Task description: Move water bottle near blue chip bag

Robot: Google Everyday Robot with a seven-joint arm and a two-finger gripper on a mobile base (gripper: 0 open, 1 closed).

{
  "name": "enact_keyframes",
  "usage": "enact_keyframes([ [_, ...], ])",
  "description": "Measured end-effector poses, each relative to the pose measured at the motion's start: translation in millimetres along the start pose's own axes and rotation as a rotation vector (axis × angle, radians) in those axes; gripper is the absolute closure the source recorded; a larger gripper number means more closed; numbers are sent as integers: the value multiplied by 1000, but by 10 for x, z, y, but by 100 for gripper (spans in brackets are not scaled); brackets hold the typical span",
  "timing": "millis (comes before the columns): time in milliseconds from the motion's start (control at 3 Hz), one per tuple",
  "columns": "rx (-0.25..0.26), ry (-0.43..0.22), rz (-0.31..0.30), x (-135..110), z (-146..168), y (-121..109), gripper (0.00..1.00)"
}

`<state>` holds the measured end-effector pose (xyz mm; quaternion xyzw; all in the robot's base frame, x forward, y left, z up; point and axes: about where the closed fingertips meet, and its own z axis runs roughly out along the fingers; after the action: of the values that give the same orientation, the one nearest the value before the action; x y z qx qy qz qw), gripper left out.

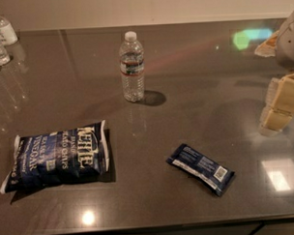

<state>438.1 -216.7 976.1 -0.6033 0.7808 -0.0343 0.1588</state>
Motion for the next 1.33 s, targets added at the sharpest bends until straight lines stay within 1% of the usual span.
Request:
enact_keyframes([
  [333, 0, 0, 0, 0, 0, 0, 0],
  [667, 5, -22, 7, -53, -2, -37, 0],
  [1000, 17, -79, 11, -182, 85, -169, 0],
  [1333, 29, -158, 36, -307, 212, -375, 0],
])
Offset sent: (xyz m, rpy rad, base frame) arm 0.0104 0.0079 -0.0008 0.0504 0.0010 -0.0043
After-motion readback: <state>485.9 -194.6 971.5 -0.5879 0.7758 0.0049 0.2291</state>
